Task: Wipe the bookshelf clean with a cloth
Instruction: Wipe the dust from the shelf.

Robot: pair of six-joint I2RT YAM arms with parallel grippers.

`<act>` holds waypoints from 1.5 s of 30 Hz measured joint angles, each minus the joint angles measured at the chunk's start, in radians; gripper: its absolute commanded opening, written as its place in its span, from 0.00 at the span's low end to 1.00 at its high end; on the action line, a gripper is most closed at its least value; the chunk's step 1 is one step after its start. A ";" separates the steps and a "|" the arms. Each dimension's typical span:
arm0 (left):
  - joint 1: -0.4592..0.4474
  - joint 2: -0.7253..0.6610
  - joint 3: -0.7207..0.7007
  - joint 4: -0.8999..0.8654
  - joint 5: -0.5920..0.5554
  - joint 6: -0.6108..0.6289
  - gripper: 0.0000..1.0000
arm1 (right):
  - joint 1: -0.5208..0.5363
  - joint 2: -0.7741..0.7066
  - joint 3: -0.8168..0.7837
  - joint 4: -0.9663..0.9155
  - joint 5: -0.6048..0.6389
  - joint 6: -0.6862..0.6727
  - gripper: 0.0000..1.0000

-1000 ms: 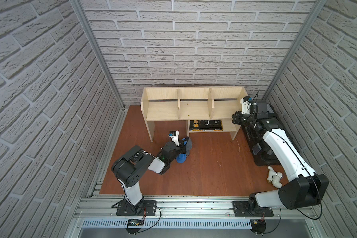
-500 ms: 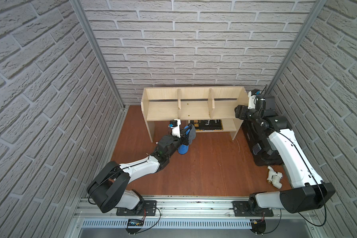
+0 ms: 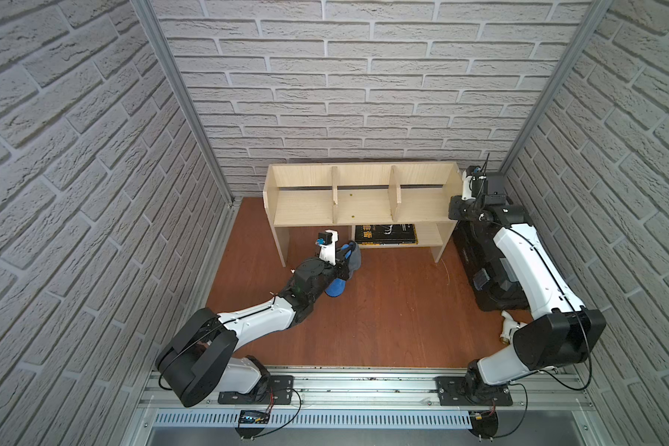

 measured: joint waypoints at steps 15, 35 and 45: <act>0.024 0.009 0.115 -0.027 0.015 0.026 0.00 | 0.012 -0.087 -0.092 0.024 -0.051 -0.031 0.03; 0.053 0.227 0.023 0.094 0.025 0.001 0.00 | -0.045 0.008 -0.045 0.127 -0.212 -0.128 0.03; 0.061 0.120 0.063 0.007 0.015 0.028 0.00 | -0.036 -0.035 -0.051 0.048 -0.175 -0.091 0.03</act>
